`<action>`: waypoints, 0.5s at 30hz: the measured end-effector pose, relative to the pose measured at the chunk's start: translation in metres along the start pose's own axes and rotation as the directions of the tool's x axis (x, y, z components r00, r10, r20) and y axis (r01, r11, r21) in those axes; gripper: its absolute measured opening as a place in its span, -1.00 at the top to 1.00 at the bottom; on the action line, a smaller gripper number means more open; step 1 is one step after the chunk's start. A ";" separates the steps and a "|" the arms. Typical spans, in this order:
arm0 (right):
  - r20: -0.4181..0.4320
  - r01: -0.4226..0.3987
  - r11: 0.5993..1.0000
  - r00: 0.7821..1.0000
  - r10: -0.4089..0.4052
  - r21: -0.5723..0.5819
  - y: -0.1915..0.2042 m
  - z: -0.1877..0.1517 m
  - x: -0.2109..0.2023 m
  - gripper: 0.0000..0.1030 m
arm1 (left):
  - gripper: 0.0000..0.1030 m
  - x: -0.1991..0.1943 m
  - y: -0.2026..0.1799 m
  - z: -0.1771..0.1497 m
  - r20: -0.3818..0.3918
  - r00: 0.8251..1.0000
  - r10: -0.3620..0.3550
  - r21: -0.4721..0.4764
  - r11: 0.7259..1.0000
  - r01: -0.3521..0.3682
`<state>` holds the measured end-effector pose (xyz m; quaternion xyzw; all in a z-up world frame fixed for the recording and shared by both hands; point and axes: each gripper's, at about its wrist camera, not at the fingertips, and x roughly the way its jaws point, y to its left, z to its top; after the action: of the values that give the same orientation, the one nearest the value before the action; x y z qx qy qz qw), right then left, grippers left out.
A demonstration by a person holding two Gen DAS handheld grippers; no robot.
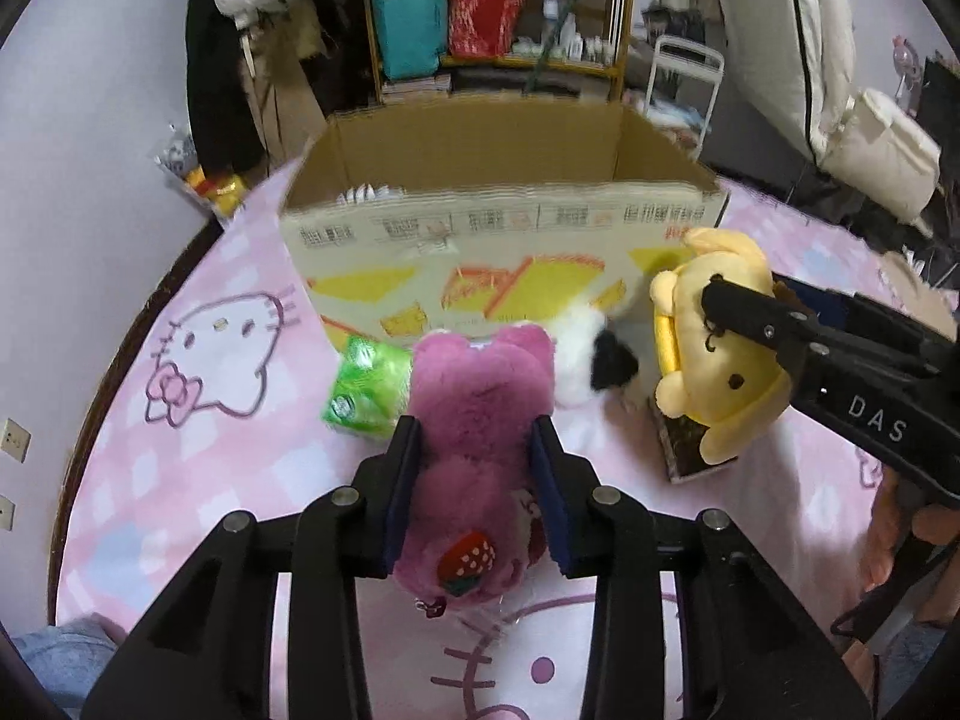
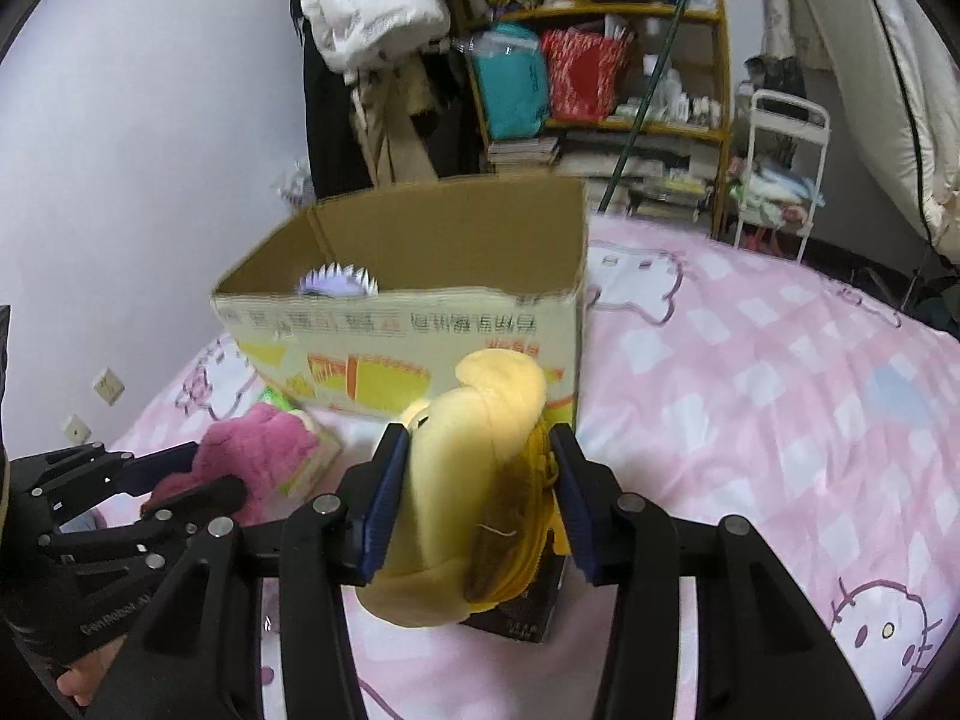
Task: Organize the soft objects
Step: 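Lift the pink bear with the left tool while the right carries the yellow dog to the box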
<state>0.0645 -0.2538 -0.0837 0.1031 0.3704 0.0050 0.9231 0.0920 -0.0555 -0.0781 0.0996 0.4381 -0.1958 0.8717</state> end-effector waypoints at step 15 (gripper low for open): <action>0.273 -0.030 0.999 0.961 0.039 -0.035 0.007 0.033 -0.055 0.03 | 0.31 -0.074 0.010 0.029 0.399 0.916 0.029 0.042 0.998 -0.050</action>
<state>0.0475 -0.2581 -0.0212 0.0951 0.2375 0.0126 0.9666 0.0779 -0.0375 -0.0010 0.0891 0.2442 -0.2055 0.9435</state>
